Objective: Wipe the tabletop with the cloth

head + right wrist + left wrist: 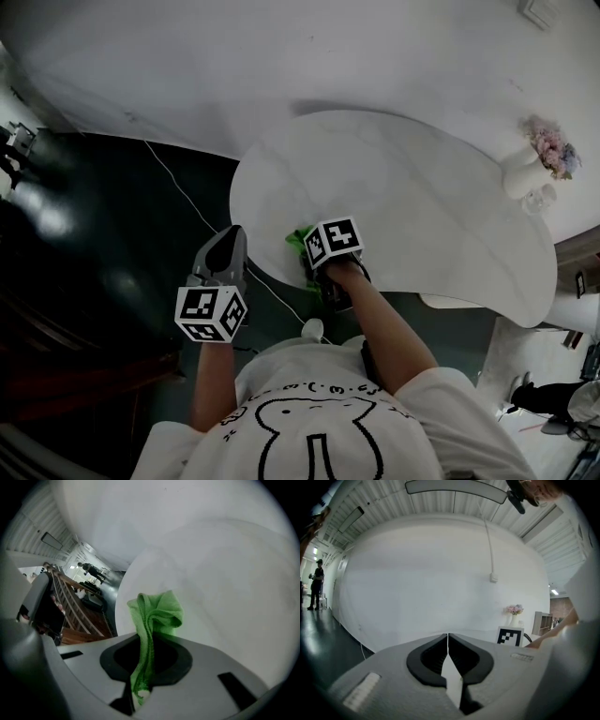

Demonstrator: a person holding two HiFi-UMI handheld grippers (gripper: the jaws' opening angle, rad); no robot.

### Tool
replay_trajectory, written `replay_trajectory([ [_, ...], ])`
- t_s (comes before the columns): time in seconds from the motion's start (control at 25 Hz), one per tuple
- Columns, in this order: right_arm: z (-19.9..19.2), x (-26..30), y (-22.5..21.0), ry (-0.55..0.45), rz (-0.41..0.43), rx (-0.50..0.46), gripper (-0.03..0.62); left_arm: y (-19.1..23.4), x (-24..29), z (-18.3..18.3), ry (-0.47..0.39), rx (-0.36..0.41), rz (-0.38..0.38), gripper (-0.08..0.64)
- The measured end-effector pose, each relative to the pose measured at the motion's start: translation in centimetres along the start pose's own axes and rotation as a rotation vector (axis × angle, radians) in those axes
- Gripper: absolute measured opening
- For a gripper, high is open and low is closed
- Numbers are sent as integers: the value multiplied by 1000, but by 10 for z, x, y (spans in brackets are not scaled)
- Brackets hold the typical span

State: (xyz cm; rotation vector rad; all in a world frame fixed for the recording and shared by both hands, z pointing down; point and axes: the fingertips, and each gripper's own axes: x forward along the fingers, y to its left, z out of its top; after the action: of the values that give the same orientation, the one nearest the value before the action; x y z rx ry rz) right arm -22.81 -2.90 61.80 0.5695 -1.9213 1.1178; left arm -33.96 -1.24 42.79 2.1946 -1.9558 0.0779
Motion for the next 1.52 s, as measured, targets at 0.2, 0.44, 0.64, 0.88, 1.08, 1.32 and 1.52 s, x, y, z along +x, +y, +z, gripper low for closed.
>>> replay_trajectory([
  [0.2,3,10,14,5,25,-1,41,5,-7,-2,3,6,11,20],
  [0.44,6,20,32,18,53,-15,42,10,-10,-3,11,10,20,20],
  [0.64,6,30,50,8,89,-23,41,16,-13,-1,9,11,31,21],
  [0.88,4,45,79,2,193,-3,41,22,-15,-1,8,19,51,21],
  [1.08,3,43,99,-26,301,16,41,25,-17,3,7,21,63,20],
  [1.32,18,8,96,-132,349,18,41,17,-15,6,2,16,56,21],
  [1.52,31,-29,83,-225,343,8,41,-3,-2,13,1,19,21,21],
])
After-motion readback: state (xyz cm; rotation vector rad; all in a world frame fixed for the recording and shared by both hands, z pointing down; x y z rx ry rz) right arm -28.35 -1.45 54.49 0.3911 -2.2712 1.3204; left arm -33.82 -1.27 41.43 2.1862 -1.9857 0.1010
